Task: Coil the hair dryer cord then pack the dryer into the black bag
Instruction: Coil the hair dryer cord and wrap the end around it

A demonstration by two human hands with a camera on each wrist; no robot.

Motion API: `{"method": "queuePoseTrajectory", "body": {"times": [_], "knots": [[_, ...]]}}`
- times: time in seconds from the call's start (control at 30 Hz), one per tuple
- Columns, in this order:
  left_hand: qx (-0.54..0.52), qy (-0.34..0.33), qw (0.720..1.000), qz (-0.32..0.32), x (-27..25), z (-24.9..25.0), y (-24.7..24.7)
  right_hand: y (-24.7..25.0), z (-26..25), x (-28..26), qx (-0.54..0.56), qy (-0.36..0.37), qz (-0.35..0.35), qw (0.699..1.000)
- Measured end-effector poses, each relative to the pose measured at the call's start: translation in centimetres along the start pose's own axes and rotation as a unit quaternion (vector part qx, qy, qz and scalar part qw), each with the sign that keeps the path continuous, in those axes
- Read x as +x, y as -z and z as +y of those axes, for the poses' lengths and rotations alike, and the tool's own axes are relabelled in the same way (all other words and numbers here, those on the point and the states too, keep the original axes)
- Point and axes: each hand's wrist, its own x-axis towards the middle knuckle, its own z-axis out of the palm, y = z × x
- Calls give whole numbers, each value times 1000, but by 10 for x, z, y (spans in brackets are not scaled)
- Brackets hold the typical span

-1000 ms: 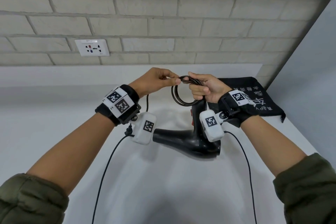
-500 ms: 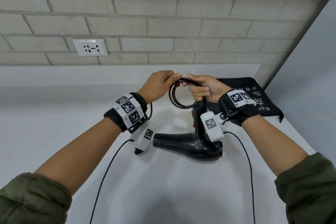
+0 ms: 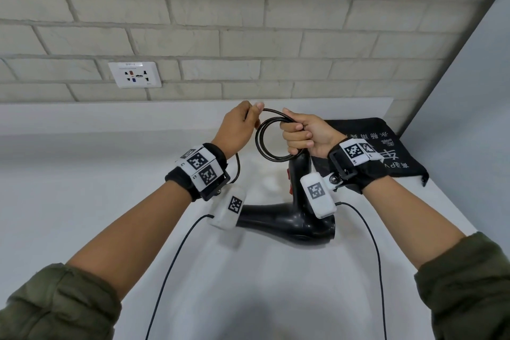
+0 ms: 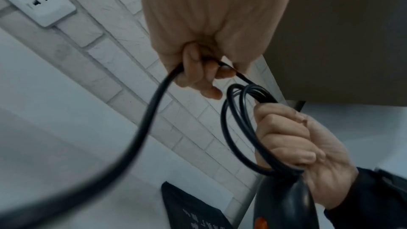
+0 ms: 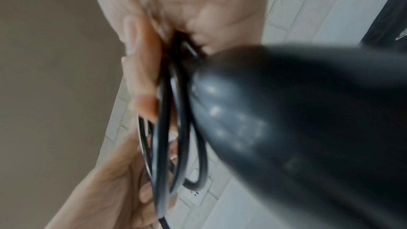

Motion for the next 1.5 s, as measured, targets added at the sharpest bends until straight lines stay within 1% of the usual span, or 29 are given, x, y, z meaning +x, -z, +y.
{"method": "queuePoseTrajectory", "body": {"times": [0.13, 0.17, 0.2, 0.27, 0.37, 0.47, 0.57, 0.73, 0.83, 0.9, 0.97, 1.03, 1.1, 1.17, 1.3, 1.37, 1.5], "knots": [[-35, 16, 993, -108, -11, -2, -3, 3, 1, 2, 29, 13, 3, 999], [-34, 15, 992, -122, -12, -4, -5, 5, 1, 2, 33, 14, 3, 999], [-31, 11, 992, -123, -12, -5, -7, 5, 2, 3, 34, 16, 3, 999], [-41, 8, 995, -93, -12, -6, -12, 5, 2, 3, 38, 17, 1, 999], [-87, 39, 994, -51, -14, -7, -20, 3, 2, 1, 34, 24, 16, 999], [-123, 69, 989, -37, -18, -8, -25, 1, 4, -1, 27, 36, 44, 998], [-140, 89, 985, -39, -19, -12, -25, -2, 7, -1, 19, 49, 66, 996], [-151, 114, 979, -75, -20, -13, -20, -3, 8, 4, 11, 53, 95, 994], [-190, 162, 963, -97, -25, -22, -2, 5, 9, 4, 36, 58, 115, 991], [-192, 190, 952, -141, -37, -34, 12, 11, 9, 3, 47, 59, 123, 990], [-164, 192, 947, -198, -55, -48, 19, 16, 9, 3, 58, 60, 128, 988], [-117, 188, 948, -229, -76, -63, 20, 17, 10, 4, 69, 63, 134, 987], [-53, 176, 957, -225, -94, -82, 17, 19, 10, 6, 77, 65, 143, 985], [-14, 162, 965, -205, -107, -100, 13, 20, 10, 8, 84, 63, 145, 984], [-15, 169, 969, -182, -118, -113, 7, 23, 9, 10, 91, 54, 140, 984], [-13, 175, 966, -191, -118, -112, 6, 23, 9, 11, 89, 53, 139, 985], [-70, 209, 949, -225, -113, -106, 12, 20, 7, 9, 66, 52, 133, 988]]}}
